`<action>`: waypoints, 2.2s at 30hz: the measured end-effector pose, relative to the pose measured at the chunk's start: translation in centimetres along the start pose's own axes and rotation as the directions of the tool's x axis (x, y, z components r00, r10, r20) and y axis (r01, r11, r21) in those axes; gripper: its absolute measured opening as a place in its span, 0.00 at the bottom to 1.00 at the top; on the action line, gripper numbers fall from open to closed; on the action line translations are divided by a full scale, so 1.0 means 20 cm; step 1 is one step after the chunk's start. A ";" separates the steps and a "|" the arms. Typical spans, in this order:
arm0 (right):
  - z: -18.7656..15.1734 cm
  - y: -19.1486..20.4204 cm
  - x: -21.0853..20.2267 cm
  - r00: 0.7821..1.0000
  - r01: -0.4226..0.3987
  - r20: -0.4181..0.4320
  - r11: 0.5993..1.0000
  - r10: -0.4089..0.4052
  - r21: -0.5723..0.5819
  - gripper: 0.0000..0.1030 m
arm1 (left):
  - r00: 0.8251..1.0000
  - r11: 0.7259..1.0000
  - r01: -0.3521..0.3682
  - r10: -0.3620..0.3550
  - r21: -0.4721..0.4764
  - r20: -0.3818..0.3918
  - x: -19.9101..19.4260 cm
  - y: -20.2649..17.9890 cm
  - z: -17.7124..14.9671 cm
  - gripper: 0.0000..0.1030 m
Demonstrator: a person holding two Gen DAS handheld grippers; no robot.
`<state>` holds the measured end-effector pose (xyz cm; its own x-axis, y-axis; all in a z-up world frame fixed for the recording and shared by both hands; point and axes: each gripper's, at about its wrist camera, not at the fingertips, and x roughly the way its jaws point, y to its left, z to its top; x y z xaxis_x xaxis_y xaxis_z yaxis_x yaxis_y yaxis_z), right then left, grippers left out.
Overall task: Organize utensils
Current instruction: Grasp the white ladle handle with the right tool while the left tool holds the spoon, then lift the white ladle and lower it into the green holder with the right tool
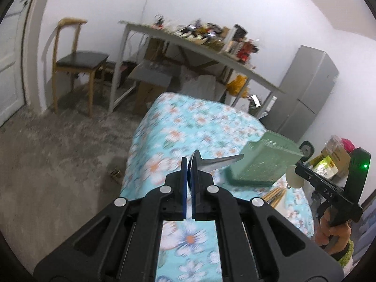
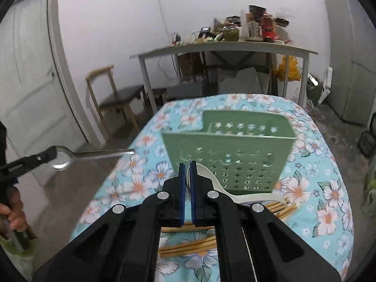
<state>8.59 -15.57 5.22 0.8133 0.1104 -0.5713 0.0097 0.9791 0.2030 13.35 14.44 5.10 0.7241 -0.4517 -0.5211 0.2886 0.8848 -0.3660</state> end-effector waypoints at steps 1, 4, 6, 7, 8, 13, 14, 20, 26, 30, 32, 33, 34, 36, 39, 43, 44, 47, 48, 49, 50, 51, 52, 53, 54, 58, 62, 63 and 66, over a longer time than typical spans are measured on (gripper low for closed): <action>0.01 -0.03 -0.03 1.000 -0.008 0.014 1.000 0.008 0.019 0.04 | 1.000 1.000 0.006 -0.007 0.020 0.011 0.00 -0.05 0.02 0.02; 0.03 -0.11 -0.12 0.998 -0.043 0.056 0.997 0.040 0.057 0.04 | 0.999 0.996 0.016 -0.019 0.091 0.035 0.02 -0.19 0.10 0.02; 0.04 -0.14 -0.19 0.994 -0.061 0.092 0.996 0.055 0.066 0.04 | 0.999 0.987 0.007 -0.014 0.160 0.037 0.06 -0.31 0.15 0.02; 0.04 -0.15 -0.22 0.992 -0.069 0.112 0.995 0.061 0.067 0.04 | 0.999 0.983 -0.001 -0.006 0.185 0.038 0.08 -0.34 0.16 0.02; 0.05 -0.16 -0.25 0.989 -0.072 0.133 0.995 0.063 0.066 0.04 | 0.999 0.976 -0.013 0.005 0.216 0.039 0.10 -0.39 0.17 0.02; 0.10 -0.25 -0.40 0.973 -0.102 0.217 0.992 0.083 0.076 0.04 | 0.996 0.920 -0.090 0.084 0.381 0.033 0.22 -0.59 0.25 0.02; 0.10 -0.28 -0.42 0.969 -0.110 0.230 0.990 0.089 0.082 0.04 | 0.995 0.911 -0.099 0.094 0.401 0.031 0.23 -0.61 0.26 0.02; 0.18 -0.45 -0.54 0.932 -0.221 0.321 0.966 0.168 0.136 0.04 | 0.984 0.818 -0.151 0.179 0.556 0.003 0.35 -0.78 0.29 0.02; 0.25 -0.56 -0.57 0.888 -0.333 0.385 0.929 0.252 0.161 0.04 | 0.966 0.753 -0.156 0.252 0.640 -0.061 0.49 -0.85 0.29 0.02; 0.33 -0.60 -0.59 0.851 -0.409 0.418 0.900 0.317 0.151 0.04 | 0.957 0.745 -0.111 0.258 0.658 -0.131 0.62 -0.90 0.29 0.02; 0.38 -0.62 -0.58 0.827 -0.457 0.432 0.878 0.360 0.144 0.04 | 0.956 0.752 -0.087 0.248 0.654 -0.158 0.67 -0.92 0.28 0.02; 0.39 -0.63 -0.57 0.817 -0.479 0.433 0.865 0.380 0.146 0.04 | 0.956 0.759 -0.068 0.236 0.648 -0.176 0.70 -0.93 0.28 0.03; 0.42 -0.64 -0.56 0.808 -0.504 0.433 0.850 0.401 0.153 0.04 | 0.956 0.767 -0.053 0.224 0.639 -0.190 0.72 -0.93 0.28 0.04; 0.45 -0.68 -0.51 0.786 -0.560 0.426 0.809 0.449 0.180 0.04 | 0.957 0.787 -0.025 0.196 0.616 -0.213 0.76 -0.94 0.27 0.06; 0.48 -0.74 -0.41 0.753 -0.631 0.418 0.740 0.509 0.234 0.04 | 0.962 0.814 -0.002 0.161 0.581 -0.222 0.78 -0.94 0.26 0.14; 0.51 -0.80 -0.29 0.732 -0.672 0.406 0.679 0.548 0.294 0.04 | 0.976 0.860 0.040 0.075 0.509 -0.204 0.74 -0.90 0.28 0.32; 0.51 -0.80 -0.26 0.730 -0.676 0.402 0.670 0.553 0.306 0.04 | 0.979 0.865 0.041 0.066 0.499 -0.194 0.73 -0.89 0.28 0.38; 0.50 -0.81 -0.16 0.728 -0.684 0.386 0.645 0.567 0.341 0.04 | 0.989 0.899 0.042 0.025 0.437 -0.146 0.66 -0.84 0.31 0.46; 0.49 -0.82 -0.15 0.727 -0.685 0.381 0.639 0.571 0.349 0.04 | 0.990 0.911 0.050 0.007 0.409 -0.138 0.64 -0.81 0.32 0.48; 0.49 -0.82 -0.12 0.728 -0.685 0.373 0.634 0.575 0.358 0.04 | 0.991 0.922 0.056 -0.007 0.382 -0.130 0.62 -0.79 0.33 0.52; 0.49 -0.82 -0.09 0.732 -0.681 0.365 0.633 0.575 0.369 0.04 | 0.992 0.931 0.060 -0.017 0.360 -0.123 0.61 -0.77 0.34 0.56; 0.48 -0.82 -0.06 0.737 -0.676 0.353 0.630 0.576 0.382 0.04 | 0.993 0.944 0.065 -0.031 0.323 -0.110 0.58 -0.73 0.35 0.56; 0.48 -0.83 -0.03 0.742 -0.670 0.344 0.630 0.575 0.392 0.04 | 0.994 0.951 0.069 -0.040 0.302 -0.102 0.57 -0.71 0.35 0.57; 0.47 -0.83 -0.01 0.751 -0.660 0.334 0.634 0.570 0.402 0.04 | 0.994 0.956 0.072 -0.046 0.285 -0.096 0.55 -0.69 0.35 0.59; 0.46 -0.83 0.03 0.758 -0.651 0.321 0.633 0.568 0.419 0.04 | 0.995 0.962 0.072 -0.051 0.262 -0.088 0.53 -0.66 0.34 0.60; 0.43 -0.84 0.11 0.795 -0.605 0.287 0.662 0.534 0.443 0.04 | 0.996 0.976 0.065 -0.052 0.206 -0.070 0.48 -0.56 0.30 0.64; 0.39 -0.85 0.19 0.825 -0.560 0.244 0.681 0.510 0.472 0.04 | 0.995 0.987 0.073 -0.062 0.144 -0.080 0.44 -0.48 0.21 0.70; 0.38 -0.85 0.20 0.831 -0.550 0.232 0.688 0.505 0.473 0.05 | 0.994 0.989 0.076 -0.066 0.124 -0.084 0.44 -0.46 0.19 0.71; 0.35 -0.84 0.22 0.854 -0.512 0.192 0.716 0.484 0.474 0.08 | 0.992 0.994 0.079 -0.070 0.079 -0.104 0.44 -0.42 0.10 0.73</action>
<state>16.08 -32.73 4.96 0.8109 0.5352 -0.2367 -0.1339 0.5634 0.8152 18.63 3.29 5.11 0.6333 -0.5222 -0.5712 0.3934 0.8528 -0.3435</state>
